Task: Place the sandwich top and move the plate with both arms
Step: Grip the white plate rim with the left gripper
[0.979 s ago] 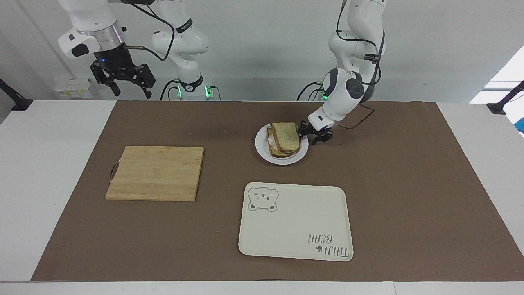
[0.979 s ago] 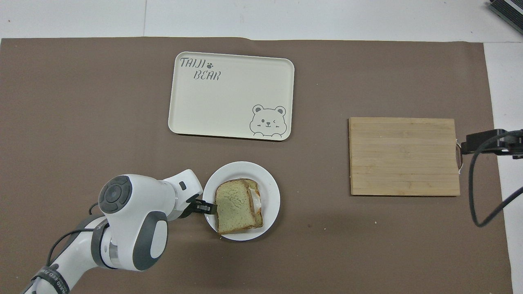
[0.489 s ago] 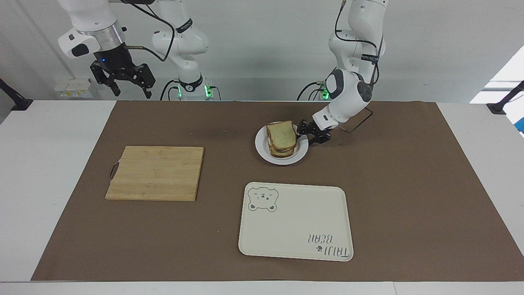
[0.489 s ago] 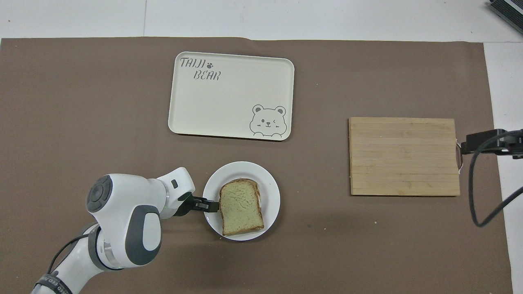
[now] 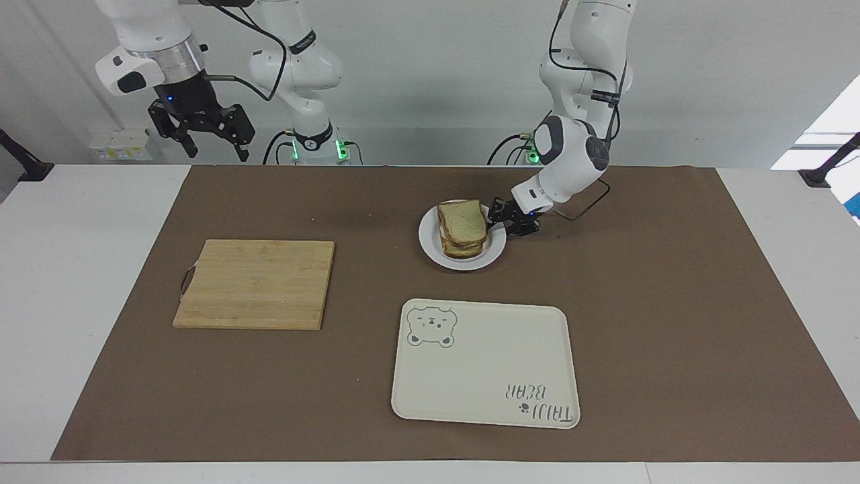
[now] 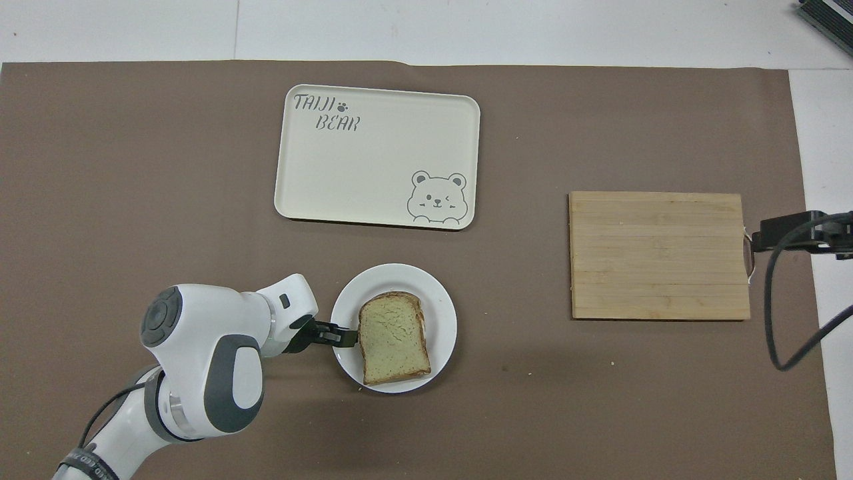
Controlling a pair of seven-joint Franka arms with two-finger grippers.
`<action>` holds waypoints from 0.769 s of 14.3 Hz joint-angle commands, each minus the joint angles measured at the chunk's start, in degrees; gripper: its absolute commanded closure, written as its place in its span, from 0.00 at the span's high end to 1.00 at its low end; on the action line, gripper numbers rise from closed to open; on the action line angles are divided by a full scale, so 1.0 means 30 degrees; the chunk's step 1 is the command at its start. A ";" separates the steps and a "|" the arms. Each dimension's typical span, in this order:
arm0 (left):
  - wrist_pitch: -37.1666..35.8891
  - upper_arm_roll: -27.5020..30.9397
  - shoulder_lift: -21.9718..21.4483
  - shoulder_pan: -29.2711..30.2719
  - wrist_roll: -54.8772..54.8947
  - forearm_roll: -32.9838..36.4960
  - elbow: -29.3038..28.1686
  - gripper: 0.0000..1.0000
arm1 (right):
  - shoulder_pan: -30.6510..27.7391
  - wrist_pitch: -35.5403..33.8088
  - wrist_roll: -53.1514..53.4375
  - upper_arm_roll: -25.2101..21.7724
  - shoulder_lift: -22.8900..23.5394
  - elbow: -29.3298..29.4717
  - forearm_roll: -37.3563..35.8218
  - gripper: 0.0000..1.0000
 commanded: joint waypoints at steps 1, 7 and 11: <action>0.0118 0.0009 0.0333 -0.0100 0.1579 -0.1849 -0.0281 0.50 | -0.0168 0.0086 0.0132 0.0143 -0.0292 -0.0263 -0.0079 1.00; -0.0464 0.0068 0.0450 0.0043 0.1731 -0.2381 -0.0107 0.00 | -0.0168 0.0086 0.0132 0.0143 -0.0292 -0.0263 -0.0079 1.00; -0.2804 0.0097 0.1151 0.2005 0.1965 -0.2352 0.1209 0.00 | -0.0168 0.0086 0.0132 0.0143 -0.0292 -0.0263 -0.0079 1.00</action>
